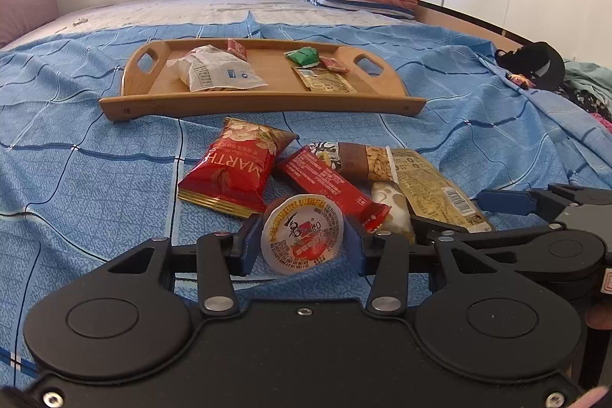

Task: Organize snacks
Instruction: 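Grasp the round sauce cup with the left tool while the right tool grasps the long gold packet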

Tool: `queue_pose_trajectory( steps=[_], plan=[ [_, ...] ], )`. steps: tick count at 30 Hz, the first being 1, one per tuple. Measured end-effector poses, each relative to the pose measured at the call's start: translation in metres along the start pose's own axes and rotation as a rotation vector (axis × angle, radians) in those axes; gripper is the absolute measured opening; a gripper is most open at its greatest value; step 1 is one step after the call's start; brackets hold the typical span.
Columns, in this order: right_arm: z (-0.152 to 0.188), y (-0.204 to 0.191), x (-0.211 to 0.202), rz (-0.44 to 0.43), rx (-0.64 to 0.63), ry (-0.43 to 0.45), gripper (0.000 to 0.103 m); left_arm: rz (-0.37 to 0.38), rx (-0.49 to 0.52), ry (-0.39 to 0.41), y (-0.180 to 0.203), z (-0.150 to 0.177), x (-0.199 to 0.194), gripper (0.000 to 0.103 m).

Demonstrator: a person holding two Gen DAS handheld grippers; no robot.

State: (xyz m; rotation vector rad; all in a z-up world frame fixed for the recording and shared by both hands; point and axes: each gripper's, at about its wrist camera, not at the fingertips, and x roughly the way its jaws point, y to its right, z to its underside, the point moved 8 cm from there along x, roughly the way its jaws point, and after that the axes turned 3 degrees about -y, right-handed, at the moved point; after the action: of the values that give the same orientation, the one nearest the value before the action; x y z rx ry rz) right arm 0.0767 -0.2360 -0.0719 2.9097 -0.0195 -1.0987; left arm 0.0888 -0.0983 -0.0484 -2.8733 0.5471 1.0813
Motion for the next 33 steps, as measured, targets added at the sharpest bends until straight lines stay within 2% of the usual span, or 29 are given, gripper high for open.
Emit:
queue_pose_trajectory(
  steps=[4,19,22,23,24,33],
  plan=[
    [0.000,-0.002,0.002,-0.002,-0.004,-0.003,0.089,-0.024,0.029,0.008,0.000,0.001,-0.005,0.043],
    [-0.003,-0.005,0.014,-0.006,0.002,0.002,0.093,-0.067,0.004,0.036,-0.014,0.005,-0.006,0.043],
    [-0.003,-0.007,0.007,-0.022,0.013,0.033,0.083,-0.073,0.015,0.037,-0.014,0.005,-0.010,0.043],
    [-0.003,-0.009,0.004,-0.029,0.004,0.044,0.074,-0.073,0.016,0.034,-0.014,0.005,-0.011,0.043],
    [-0.003,-0.011,0.001,-0.024,-0.004,0.053,0.069,-0.074,0.015,0.030,-0.015,0.005,-0.012,0.043],
    [-0.006,-0.008,-0.016,-0.023,0.064,0.085,0.068,-0.103,-0.009,0.011,-0.032,0.001,-0.022,0.043]
  ],
)
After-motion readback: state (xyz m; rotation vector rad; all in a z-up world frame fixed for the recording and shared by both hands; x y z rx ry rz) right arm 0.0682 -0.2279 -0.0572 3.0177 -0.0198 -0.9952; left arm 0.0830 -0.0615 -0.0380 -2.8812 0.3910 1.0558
